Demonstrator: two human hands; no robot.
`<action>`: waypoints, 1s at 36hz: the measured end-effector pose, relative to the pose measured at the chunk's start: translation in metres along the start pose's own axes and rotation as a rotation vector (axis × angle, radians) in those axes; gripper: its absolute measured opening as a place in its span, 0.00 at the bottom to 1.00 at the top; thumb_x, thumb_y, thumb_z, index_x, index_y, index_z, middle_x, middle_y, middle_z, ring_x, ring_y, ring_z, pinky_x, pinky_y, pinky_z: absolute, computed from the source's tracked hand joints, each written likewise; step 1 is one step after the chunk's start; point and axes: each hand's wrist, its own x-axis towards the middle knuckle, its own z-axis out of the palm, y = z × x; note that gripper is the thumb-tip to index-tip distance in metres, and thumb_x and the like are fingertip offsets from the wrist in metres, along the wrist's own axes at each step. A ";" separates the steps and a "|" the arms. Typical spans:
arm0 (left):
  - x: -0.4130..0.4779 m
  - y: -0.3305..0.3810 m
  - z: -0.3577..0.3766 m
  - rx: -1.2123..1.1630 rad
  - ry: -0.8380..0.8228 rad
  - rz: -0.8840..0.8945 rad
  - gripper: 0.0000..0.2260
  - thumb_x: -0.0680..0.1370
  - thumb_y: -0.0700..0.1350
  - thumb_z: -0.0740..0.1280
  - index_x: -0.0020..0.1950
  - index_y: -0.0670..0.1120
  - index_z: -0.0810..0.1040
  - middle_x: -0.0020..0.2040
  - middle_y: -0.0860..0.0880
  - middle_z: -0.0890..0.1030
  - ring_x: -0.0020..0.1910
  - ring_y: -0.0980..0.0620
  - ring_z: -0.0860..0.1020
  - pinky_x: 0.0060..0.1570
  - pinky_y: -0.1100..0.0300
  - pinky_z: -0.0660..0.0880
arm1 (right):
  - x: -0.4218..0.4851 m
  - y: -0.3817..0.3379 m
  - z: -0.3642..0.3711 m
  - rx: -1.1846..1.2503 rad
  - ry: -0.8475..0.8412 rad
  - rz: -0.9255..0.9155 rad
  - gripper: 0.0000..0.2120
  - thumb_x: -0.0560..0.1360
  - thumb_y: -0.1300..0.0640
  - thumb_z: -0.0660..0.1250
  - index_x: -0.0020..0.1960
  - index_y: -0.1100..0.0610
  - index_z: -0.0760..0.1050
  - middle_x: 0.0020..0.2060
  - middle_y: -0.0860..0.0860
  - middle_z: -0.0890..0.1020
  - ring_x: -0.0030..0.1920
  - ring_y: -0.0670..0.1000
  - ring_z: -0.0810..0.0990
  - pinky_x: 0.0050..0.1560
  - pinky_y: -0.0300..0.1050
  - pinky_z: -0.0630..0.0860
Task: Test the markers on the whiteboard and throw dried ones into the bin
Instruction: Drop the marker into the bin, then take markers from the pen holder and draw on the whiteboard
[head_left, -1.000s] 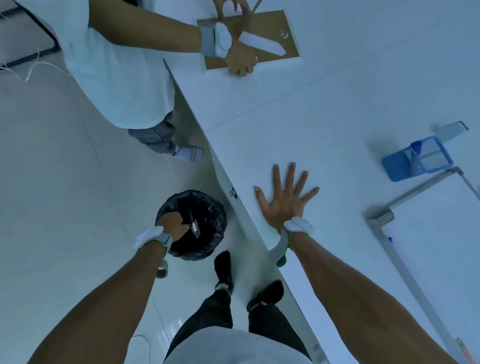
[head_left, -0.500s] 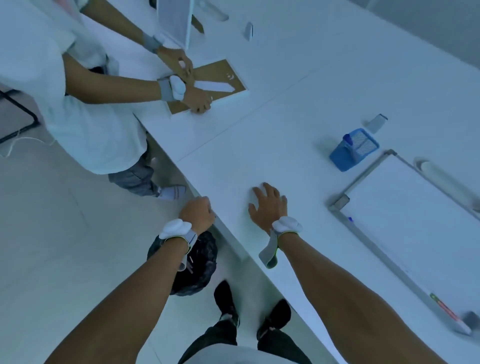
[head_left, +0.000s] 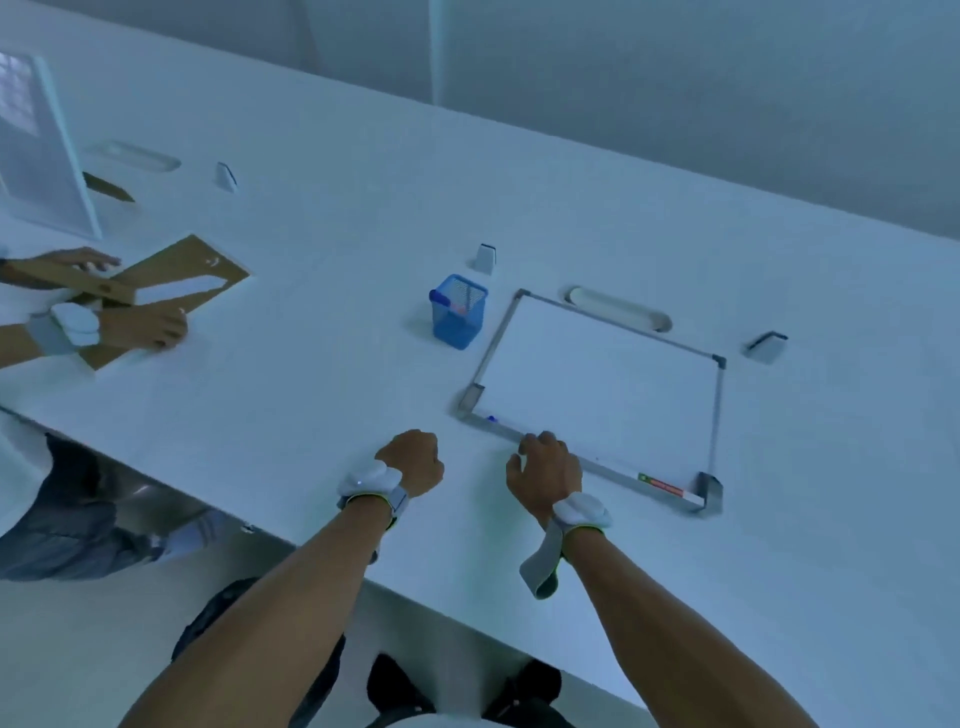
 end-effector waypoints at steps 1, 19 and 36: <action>0.003 0.011 0.002 0.010 -0.008 0.012 0.12 0.76 0.44 0.60 0.54 0.39 0.76 0.55 0.42 0.78 0.53 0.43 0.78 0.46 0.56 0.72 | 0.000 0.016 -0.007 0.007 0.036 0.028 0.13 0.74 0.52 0.61 0.52 0.59 0.77 0.50 0.57 0.79 0.51 0.60 0.78 0.49 0.50 0.73; 0.060 0.093 -0.005 -0.095 0.248 0.012 0.12 0.77 0.43 0.59 0.47 0.36 0.77 0.48 0.38 0.81 0.46 0.40 0.79 0.42 0.54 0.72 | 0.012 0.197 -0.054 -0.072 0.131 0.351 0.31 0.76 0.36 0.54 0.74 0.52 0.61 0.77 0.58 0.55 0.76 0.61 0.53 0.73 0.62 0.53; 0.163 0.101 -0.086 -0.069 0.716 -0.060 0.18 0.72 0.46 0.64 0.57 0.37 0.72 0.62 0.36 0.71 0.64 0.37 0.67 0.55 0.43 0.70 | 0.054 0.220 -0.037 -0.131 -0.084 0.410 0.42 0.71 0.26 0.43 0.77 0.48 0.42 0.78 0.54 0.43 0.77 0.59 0.43 0.71 0.69 0.52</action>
